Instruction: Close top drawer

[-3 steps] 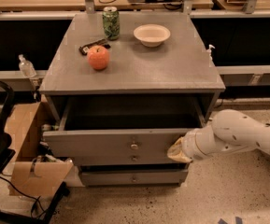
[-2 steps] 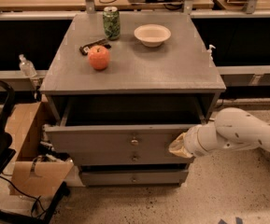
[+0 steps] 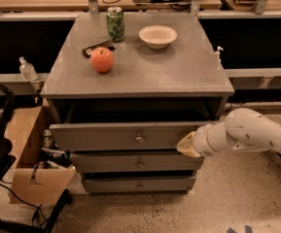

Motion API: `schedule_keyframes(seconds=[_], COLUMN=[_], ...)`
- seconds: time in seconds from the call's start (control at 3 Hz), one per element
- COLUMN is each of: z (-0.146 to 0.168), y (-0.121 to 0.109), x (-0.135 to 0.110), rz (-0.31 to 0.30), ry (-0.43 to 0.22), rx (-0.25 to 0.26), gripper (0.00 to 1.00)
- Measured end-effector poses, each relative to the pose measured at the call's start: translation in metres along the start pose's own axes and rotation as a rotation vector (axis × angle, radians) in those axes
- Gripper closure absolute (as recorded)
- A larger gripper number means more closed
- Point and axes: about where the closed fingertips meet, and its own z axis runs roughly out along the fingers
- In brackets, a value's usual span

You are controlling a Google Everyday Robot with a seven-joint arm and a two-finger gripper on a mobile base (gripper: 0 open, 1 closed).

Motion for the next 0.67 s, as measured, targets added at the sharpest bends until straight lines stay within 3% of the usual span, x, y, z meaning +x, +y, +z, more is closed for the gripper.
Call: schedule_keyframes(seconds=[0.33,0.67], z=[0.001,0.006], y=[-0.041,-0.052], x=[0.003,-0.006], rz=[0.031,0.015], ry=[-0.009,-0.01], rx=[0.054,0.064], gripper=[1.0,1.0])
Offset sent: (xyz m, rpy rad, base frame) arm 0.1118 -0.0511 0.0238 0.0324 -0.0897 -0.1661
